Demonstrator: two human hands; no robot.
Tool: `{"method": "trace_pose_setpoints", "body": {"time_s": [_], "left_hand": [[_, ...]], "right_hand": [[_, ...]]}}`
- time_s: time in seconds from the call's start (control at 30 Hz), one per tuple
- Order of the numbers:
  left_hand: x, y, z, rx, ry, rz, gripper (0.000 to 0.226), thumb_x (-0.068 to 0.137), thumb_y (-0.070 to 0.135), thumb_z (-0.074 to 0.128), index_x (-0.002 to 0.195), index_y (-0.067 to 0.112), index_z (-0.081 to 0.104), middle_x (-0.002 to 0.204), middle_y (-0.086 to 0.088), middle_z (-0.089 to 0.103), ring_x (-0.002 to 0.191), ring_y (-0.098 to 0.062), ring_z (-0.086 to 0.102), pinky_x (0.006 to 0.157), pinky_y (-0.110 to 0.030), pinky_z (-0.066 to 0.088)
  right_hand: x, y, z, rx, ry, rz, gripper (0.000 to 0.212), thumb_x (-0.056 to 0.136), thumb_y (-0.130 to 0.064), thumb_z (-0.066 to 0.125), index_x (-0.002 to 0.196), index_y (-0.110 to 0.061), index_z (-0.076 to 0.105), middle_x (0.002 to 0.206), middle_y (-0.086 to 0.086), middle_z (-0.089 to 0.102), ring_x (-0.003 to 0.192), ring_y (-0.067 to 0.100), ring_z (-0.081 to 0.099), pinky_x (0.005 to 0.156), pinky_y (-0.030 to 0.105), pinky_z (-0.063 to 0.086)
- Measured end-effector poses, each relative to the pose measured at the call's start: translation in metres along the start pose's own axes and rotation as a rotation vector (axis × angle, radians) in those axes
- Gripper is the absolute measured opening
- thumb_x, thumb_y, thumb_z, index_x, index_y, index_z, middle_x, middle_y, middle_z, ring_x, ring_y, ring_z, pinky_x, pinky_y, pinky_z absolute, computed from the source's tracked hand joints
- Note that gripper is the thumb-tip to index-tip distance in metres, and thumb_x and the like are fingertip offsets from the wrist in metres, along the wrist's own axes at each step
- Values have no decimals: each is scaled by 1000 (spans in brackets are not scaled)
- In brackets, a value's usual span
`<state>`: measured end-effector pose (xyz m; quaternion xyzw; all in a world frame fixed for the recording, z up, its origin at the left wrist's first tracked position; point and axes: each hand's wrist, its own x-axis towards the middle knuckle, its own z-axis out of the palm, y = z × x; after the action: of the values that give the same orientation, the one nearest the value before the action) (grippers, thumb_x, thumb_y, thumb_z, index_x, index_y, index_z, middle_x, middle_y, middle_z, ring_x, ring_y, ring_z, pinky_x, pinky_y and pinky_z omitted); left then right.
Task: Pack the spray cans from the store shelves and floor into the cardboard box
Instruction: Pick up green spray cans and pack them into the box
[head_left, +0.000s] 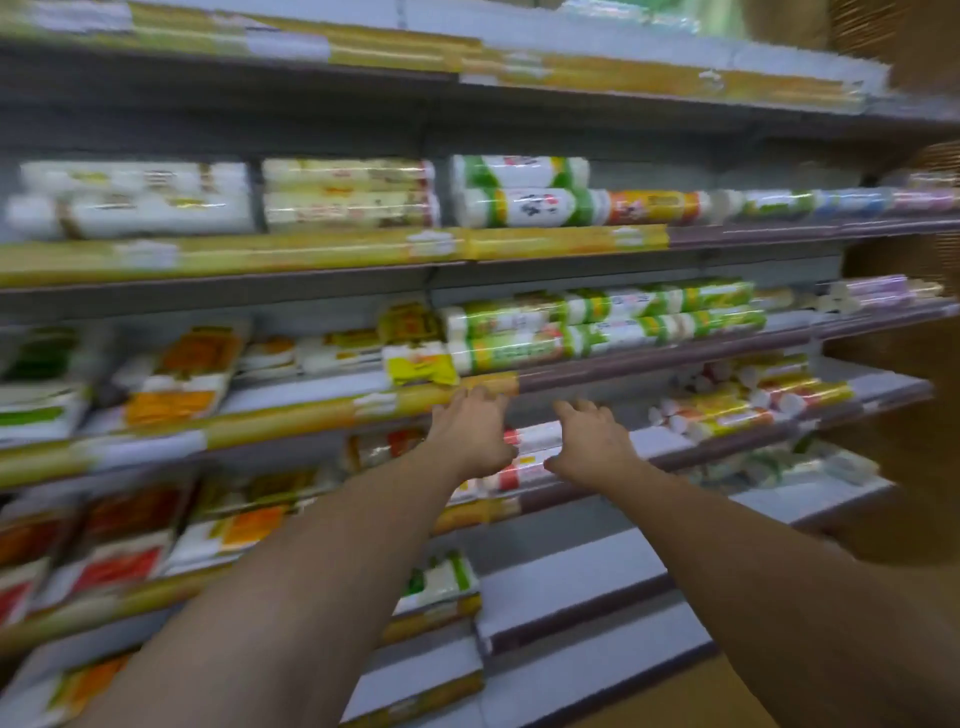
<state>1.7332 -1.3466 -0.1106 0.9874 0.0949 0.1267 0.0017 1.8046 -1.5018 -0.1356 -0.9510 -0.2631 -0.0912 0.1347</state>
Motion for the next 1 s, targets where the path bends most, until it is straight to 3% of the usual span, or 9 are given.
{"method": "trace_pose_setpoints", "body": {"time_s": [0.13, 0.3, 0.47, 0.87, 1.0], "left_hand": [[-73, -98, -2, 77, -48, -149, 66, 88, 52, 64, 145, 27, 44, 147, -9, 43, 136, -35, 39, 107, -55, 40], [-172, -203, -1, 98, -140, -349, 73, 90, 52, 65, 151, 22, 38, 156, -11, 33, 143, -37, 30, 110, -57, 35], [-265, -290, -1, 71, -185, -525, 76, 88, 55, 66, 151, 23, 37, 153, -12, 36, 139, -36, 34, 108, -55, 40], [-448, -431, 63, -80, -263, -981, 61, 93, 51, 60, 144, 22, 44, 144, -12, 44, 134, -36, 39, 105, -57, 38], [-489, -469, 103, -121, -342, -1120, 77, 88, 55, 66, 151, 21, 38, 151, -12, 40, 137, -35, 38, 107, -56, 38]], "right_hand": [[-25, -111, 43, 10, -64, -163, 70, 82, -35, 72, 144, -21, 42, 133, 14, 51, 125, 37, 49, 99, 44, 47], [-57, -232, 95, 44, -191, -319, 82, 85, -38, 74, 154, -26, 33, 147, 12, 42, 131, 37, 44, 101, 47, 47], [-86, -336, 132, 45, -256, -478, 75, 86, -38, 74, 150, -24, 38, 142, 13, 46, 125, 37, 48, 92, 46, 50], [-153, -514, 260, 29, -501, -803, 68, 85, -32, 74, 145, -20, 43, 140, 16, 48, 123, 39, 49, 91, 46, 53], [-174, -566, 320, 49, -613, -887, 77, 81, -36, 76, 148, -24, 42, 136, 12, 50, 127, 37, 49, 88, 39, 50]]}}
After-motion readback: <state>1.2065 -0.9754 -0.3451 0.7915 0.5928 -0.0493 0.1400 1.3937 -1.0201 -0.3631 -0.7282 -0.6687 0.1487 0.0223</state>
